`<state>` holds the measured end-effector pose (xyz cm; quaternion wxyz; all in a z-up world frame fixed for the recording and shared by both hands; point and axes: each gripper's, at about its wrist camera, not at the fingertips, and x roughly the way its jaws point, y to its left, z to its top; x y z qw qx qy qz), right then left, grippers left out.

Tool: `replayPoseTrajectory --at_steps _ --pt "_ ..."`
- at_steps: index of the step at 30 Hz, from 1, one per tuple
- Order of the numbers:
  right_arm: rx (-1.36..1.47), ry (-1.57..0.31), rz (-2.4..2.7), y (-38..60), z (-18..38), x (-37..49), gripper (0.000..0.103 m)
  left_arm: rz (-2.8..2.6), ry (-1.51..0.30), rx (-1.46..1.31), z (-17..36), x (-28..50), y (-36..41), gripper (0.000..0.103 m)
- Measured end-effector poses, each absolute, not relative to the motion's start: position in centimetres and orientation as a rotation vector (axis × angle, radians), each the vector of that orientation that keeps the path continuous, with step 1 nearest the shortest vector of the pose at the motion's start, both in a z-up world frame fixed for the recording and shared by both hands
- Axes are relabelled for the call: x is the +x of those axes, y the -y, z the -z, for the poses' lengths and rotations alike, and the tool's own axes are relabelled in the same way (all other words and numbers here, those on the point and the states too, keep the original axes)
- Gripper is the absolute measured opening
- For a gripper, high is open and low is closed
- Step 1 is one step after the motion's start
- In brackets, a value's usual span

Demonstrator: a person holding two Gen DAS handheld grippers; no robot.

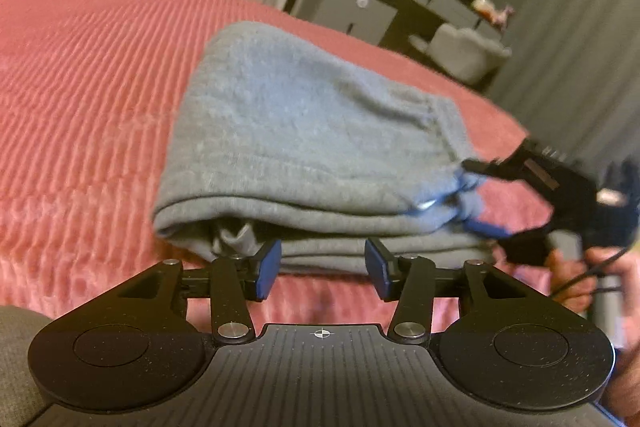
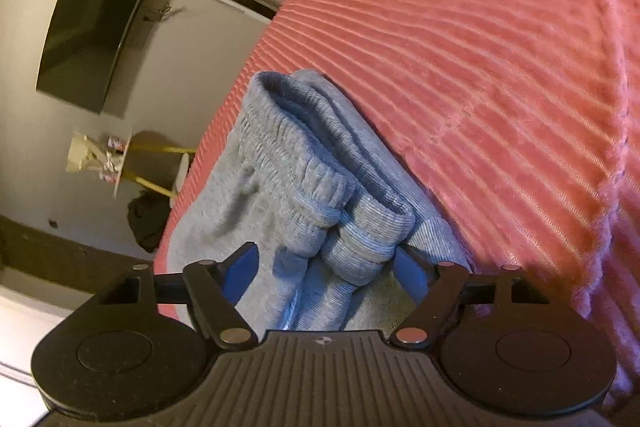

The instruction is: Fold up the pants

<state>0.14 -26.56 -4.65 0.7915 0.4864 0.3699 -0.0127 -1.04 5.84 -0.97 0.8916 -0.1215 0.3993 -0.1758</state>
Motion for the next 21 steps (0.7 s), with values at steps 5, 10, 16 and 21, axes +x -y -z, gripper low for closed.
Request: replayPoseTrajectory --at_steps 5,10,16,21 --pt "1.064 -0.784 0.014 26.7 4.1 -0.5 0.068 0.322 -0.831 -0.294 1.4 -0.6 -6.5 0.052" --pt "1.127 -0.795 0.015 27.1 4.6 -0.3 0.067 0.248 -0.827 -0.411 2.6 0.8 -8.0 0.052" --pt "1.154 -0.786 0.029 26.9 5.7 0.7 0.085 0.233 -0.802 -0.407 2.8 0.8 -8.0 0.052" --pt "1.156 -0.754 0.043 26.4 5.1 0.9 0.083 0.220 -0.789 -0.453 2.7 0.6 -8.7 0.052"
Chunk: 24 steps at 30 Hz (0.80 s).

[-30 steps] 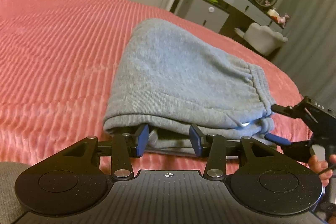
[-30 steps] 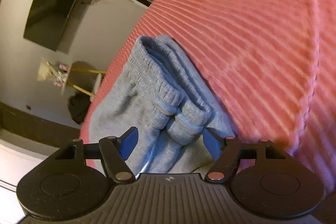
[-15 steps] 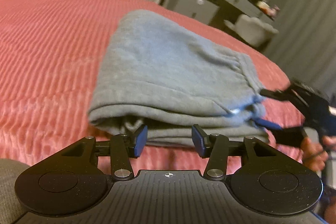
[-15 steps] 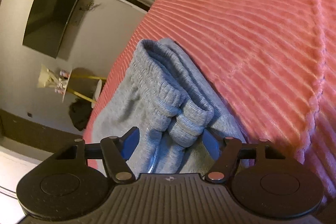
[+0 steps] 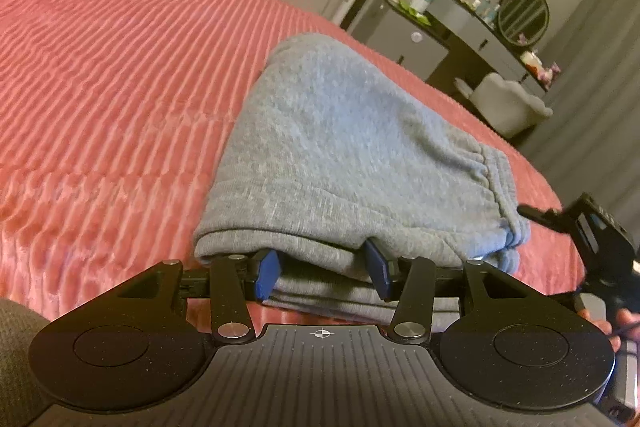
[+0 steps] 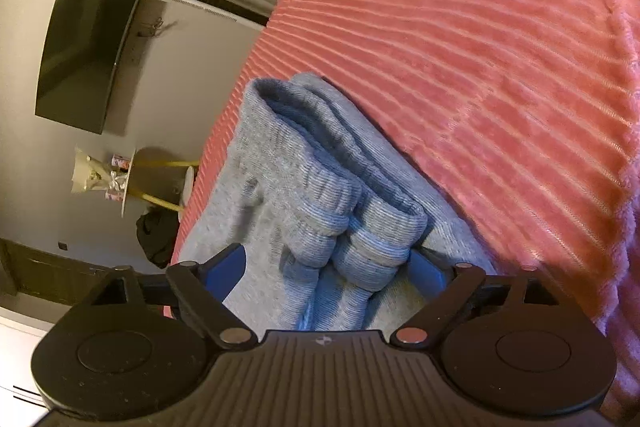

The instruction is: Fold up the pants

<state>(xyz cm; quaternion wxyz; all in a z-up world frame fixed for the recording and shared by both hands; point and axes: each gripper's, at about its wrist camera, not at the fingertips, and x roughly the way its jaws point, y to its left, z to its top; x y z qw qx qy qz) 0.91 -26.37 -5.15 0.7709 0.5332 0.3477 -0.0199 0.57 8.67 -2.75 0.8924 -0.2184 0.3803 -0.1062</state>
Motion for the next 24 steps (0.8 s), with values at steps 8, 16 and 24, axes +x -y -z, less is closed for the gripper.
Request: replayPoseTrajectory --at_steps 8,16,24 --pt "1.201 -0.758 0.075 26.5 6.3 0.0 0.061 0.186 -0.782 -0.453 2.4 0.1 -8.4 0.053" --pt "1.117 -0.797 0.120 25.0 5.7 3.0 0.062 0.148 -0.799 -0.498 2.8 0.3 -9.1 0.058" --pt "0.972 -0.700 0.062 24.1 2.0 0.9 0.035 0.139 -0.776 -0.531 2.6 0.1 -9.8 0.056"
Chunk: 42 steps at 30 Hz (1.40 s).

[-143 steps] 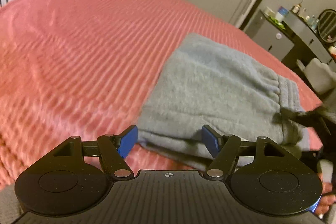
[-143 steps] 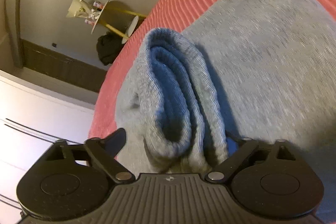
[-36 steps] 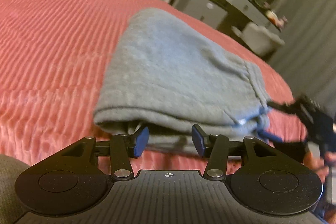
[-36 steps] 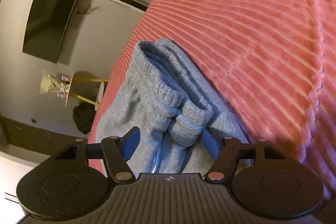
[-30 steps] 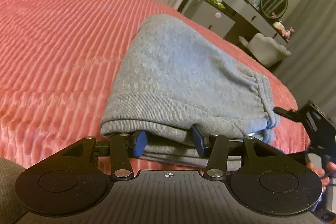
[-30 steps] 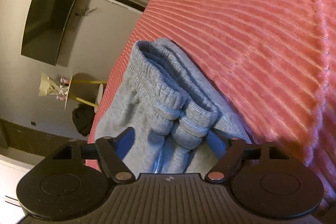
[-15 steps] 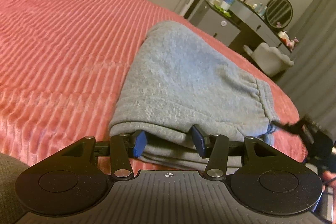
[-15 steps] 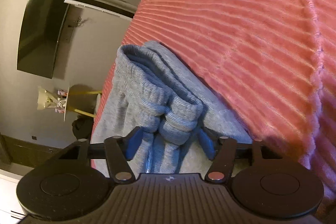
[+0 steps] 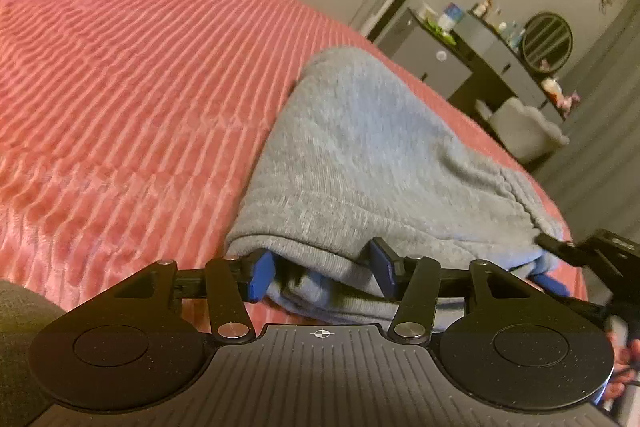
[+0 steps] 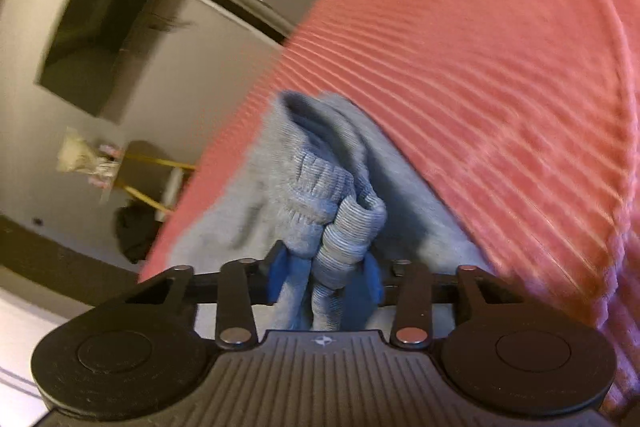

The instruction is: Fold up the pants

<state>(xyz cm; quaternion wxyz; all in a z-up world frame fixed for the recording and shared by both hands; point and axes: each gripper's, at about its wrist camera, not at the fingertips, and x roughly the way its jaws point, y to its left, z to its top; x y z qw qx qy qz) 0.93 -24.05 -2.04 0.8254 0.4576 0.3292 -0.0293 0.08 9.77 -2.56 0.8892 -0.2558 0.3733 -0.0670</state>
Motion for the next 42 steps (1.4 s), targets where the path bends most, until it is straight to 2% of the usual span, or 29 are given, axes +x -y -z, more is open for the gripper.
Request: replayPoseTrajectory --at_steps 4,9,14,17,18,19,22,26,29,30,31,34,41,42 --pt "0.967 -0.671 0.014 24.4 0.6 -0.2 0.033 0.134 -0.734 -0.570 2.2 -0.5 -10.6 0.052" --pt "0.907 -0.723 0.058 24.5 2.6 -1.2 0.032 0.133 -0.729 -0.571 2.0 -0.7 -10.8 0.049" --pt "0.842 -0.784 0.080 24.4 3.2 -1.6 0.036 0.124 -0.721 -0.535 1.1 -1.5 -11.0 0.050" --pt "0.878 -0.799 0.124 25.6 2.3 -2.9 0.055 0.119 -0.689 -0.509 0.2 -2.2 -10.9 0.054" --pt "0.908 -0.796 0.101 26.0 2.1 -3.4 0.065 0.117 -0.659 -0.491 -0.2 -2.6 -10.8 0.055" --pt "0.931 -0.805 0.076 26.2 2.1 -3.8 0.071 0.128 -0.633 -0.473 -0.6 -2.8 -10.6 0.055" --pt "0.957 -0.869 0.025 26.0 2.6 -4.4 0.073 0.169 -0.600 -0.459 -1.4 -3.0 -9.7 0.058" --pt "1.048 -0.941 -0.023 25.2 4.4 -3.5 0.073 0.177 -0.648 -0.441 -1.0 -1.8 -8.8 0.059" --pt "1.048 -0.849 -0.076 24.7 4.6 -2.7 0.072 0.173 -0.686 -0.427 -0.2 -1.0 -8.9 0.059" --pt "1.032 -0.818 -0.056 24.8 4.5 -2.6 0.070 0.158 -0.702 -0.415 0.2 -0.7 -9.0 0.059" --pt "1.027 -0.819 -0.016 25.0 4.5 -2.5 0.061 0.136 -0.716 -0.402 0.6 -0.6 -9.0 0.059" --pt "1.050 -0.865 0.093 25.9 5.0 -2.7 0.043 0.058 -0.772 -0.389 1.5 0.1 -9.3 0.059" --pt "0.921 -0.919 0.083 26.4 2.4 -3.2 0.043 0.038 -0.785 -0.463 2.1 0.3 -10.6 0.063" --pt "0.910 -0.923 0.068 26.6 2.1 -3.3 0.048 0.041 -0.786 -0.466 2.2 0.3 -10.7 0.063"
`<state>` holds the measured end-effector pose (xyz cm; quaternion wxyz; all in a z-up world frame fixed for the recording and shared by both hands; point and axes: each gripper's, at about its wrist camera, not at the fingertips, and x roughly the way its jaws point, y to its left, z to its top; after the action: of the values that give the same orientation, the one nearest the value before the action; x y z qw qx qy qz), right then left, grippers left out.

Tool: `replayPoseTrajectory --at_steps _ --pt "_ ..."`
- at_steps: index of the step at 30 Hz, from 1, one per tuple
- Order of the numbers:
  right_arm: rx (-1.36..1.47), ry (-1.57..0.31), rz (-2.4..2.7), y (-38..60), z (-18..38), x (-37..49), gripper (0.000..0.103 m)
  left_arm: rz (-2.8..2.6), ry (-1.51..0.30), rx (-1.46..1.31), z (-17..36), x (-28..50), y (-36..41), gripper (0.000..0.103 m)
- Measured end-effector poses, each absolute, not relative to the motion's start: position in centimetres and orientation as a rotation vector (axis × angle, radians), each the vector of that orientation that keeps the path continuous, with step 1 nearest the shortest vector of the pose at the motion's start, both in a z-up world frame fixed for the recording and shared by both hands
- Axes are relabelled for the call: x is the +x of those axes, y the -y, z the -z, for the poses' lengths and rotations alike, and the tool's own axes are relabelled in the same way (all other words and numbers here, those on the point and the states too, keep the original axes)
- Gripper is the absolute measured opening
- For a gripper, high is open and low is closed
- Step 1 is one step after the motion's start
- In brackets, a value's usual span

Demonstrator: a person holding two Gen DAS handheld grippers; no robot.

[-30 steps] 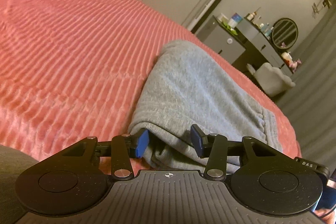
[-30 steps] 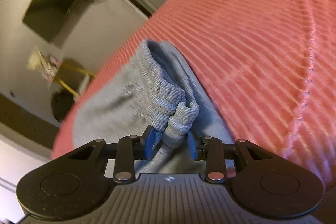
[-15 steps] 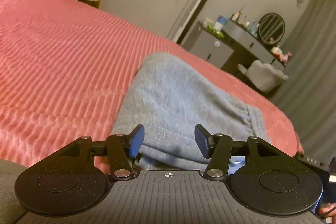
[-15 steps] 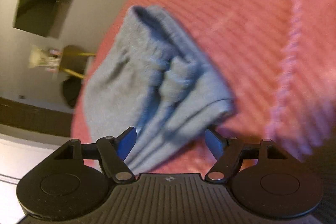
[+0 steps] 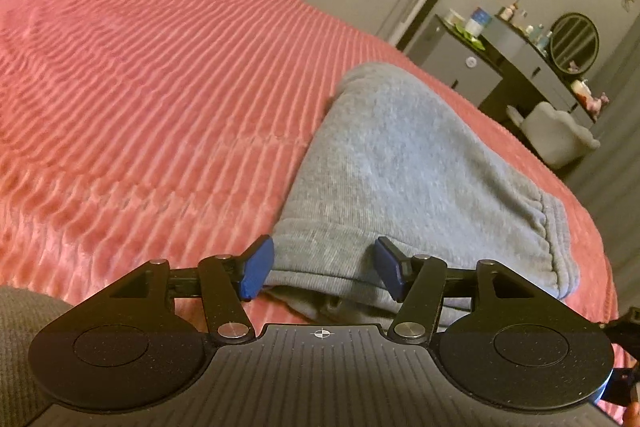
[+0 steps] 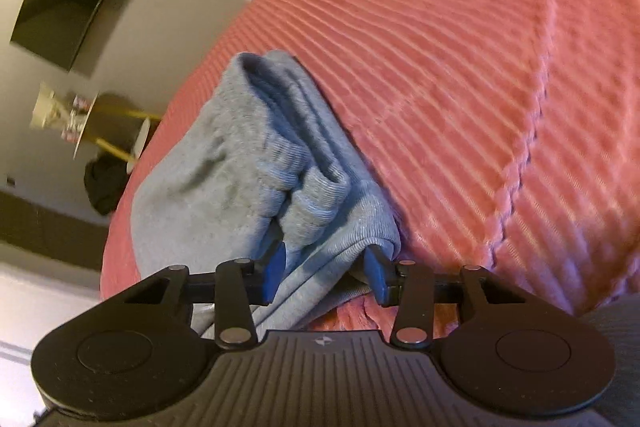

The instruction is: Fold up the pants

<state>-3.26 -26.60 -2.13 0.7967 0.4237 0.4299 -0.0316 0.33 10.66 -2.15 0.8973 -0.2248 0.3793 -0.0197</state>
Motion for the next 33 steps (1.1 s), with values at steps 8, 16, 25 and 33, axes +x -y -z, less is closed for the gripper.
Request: replayPoseTrajectory --at_steps 8,16,25,33 --pt "0.785 -0.861 -0.017 28.4 0.1 -1.7 0.083 0.067 -0.807 -0.530 2.5 1.1 -11.6 0.067" --pt "0.791 -0.948 -0.145 28.9 4.2 5.6 0.086 0.126 -0.815 -0.485 2.0 3.5 -12.3 0.066" --pt "0.922 -0.990 -0.316 30.7 6.9 9.5 0.087 0.329 -1.002 -0.515 4.0 11.8 -13.0 0.070" --pt "0.829 -1.032 -0.373 29.0 7.1 13.3 0.071 0.432 -1.023 -0.452 5.8 16.0 -11.4 0.068"
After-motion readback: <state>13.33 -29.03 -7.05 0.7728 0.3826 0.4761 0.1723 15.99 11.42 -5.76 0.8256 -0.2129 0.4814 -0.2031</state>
